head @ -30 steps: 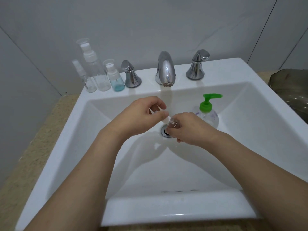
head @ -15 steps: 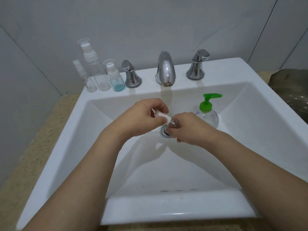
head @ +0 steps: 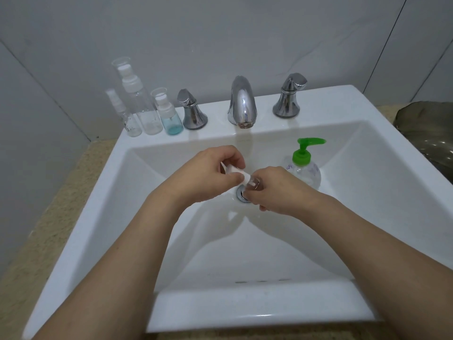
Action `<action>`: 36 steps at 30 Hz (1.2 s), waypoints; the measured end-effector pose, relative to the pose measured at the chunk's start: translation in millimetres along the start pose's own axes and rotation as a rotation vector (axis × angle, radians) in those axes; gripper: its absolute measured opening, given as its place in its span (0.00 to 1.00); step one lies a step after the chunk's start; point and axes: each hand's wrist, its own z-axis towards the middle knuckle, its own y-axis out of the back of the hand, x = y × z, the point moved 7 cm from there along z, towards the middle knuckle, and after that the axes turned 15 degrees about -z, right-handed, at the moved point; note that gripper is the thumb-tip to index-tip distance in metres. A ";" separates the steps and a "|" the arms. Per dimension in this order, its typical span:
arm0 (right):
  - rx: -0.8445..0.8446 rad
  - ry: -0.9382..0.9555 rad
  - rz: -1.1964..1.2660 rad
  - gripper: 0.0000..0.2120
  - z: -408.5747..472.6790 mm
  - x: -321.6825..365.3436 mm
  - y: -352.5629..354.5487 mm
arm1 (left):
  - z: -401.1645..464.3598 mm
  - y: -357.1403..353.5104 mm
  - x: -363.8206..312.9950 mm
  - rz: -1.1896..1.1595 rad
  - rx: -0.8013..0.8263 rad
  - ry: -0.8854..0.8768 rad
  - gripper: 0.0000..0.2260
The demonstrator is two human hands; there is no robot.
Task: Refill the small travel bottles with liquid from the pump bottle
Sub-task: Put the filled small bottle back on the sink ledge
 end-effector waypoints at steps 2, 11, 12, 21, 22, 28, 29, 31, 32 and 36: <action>-0.005 -0.001 0.001 0.07 -0.6 0.3 0.7 | 1.0 0.8 0.6 -0.029 -0.016 0.014 0.03; 0.007 -0.018 0.018 0.07 0.6 -2.1 -1.5 | -0.8 -1.1 0.7 -0.021 0.011 0.028 0.01; 0.010 -0.017 0.020 0.07 0.5 -1.9 -1.8 | -0.3 -1.8 1.7 -0.028 0.014 0.039 0.02; 0.076 -0.020 0.097 0.08 3.5 -5.5 -10.8 | 2.2 -4.7 1.0 0.002 0.044 0.001 0.03; 0.082 -0.018 0.109 0.08 3.6 -5.2 -11.7 | 2.3 -4.1 1.0 0.005 0.044 0.000 0.03; 0.082 -0.002 0.118 0.06 4.2 -3.8 -11.4 | 2.1 -3.0 0.5 0.007 0.018 -0.013 0.02; 0.074 -0.002 0.113 0.06 4.6 -3.8 -10.6 | 2.5 -2.9 1.0 -0.006 0.006 -0.009 0.02; 0.072 -0.003 0.100 0.06 4.6 -3.7 -10.4 | 3.3 -2.9 3.6 -0.029 -0.009 0.013 0.02; 0.076 -0.001 0.092 0.06 4.2 -3.6 -10.7 | 3.7 -3.1 4.9 -0.023 -0.007 0.023 0.02; 0.086 0.001 0.090 0.06 5.0 -4.4 -12.9 | 4.2 -3.7 6.9 -0.012 0.008 0.026 0.03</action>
